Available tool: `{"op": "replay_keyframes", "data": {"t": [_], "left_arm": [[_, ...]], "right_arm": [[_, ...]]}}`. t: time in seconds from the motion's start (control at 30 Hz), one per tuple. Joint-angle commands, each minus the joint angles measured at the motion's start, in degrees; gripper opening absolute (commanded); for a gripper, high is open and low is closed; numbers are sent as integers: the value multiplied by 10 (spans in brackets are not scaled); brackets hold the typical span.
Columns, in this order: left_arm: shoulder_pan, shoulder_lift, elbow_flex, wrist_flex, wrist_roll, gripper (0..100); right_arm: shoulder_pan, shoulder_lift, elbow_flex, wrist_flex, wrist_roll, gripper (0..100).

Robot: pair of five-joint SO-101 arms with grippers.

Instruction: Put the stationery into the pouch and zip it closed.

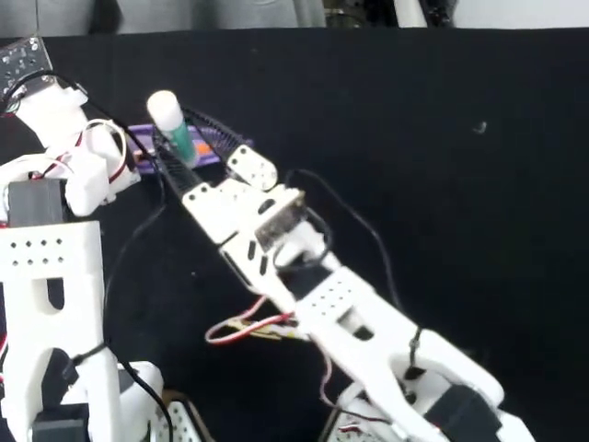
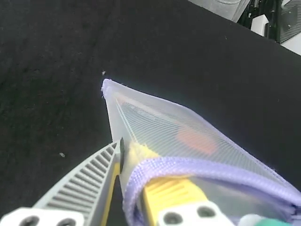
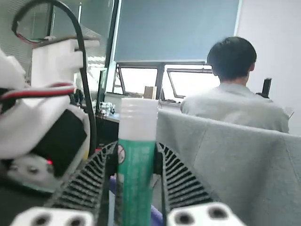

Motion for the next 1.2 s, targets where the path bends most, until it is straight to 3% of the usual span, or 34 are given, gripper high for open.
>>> {"op": "replay_keyframes", "data": {"t": [0.0,0.1,0.67,0.87,1.03,1.17], "left_arm": [[2,-10,-15,-18,6,30],[3,-10,-15,-18,6,30],[-2,-5,-11,-24,5,30],[-38,-5,-9,-39,5,30],[-43,-4,-9,-44,5,30],[-42,-4,-9,-44,5,30]], "right_arm": [[13,18,-20,-5,5,47],[14,22,-20,-4,6,119],[13,19,-8,-1,6,167],[13,-16,17,-1,6,166],[12,-106,52,4,6,68],[-5,-156,37,95,7,25]]}}
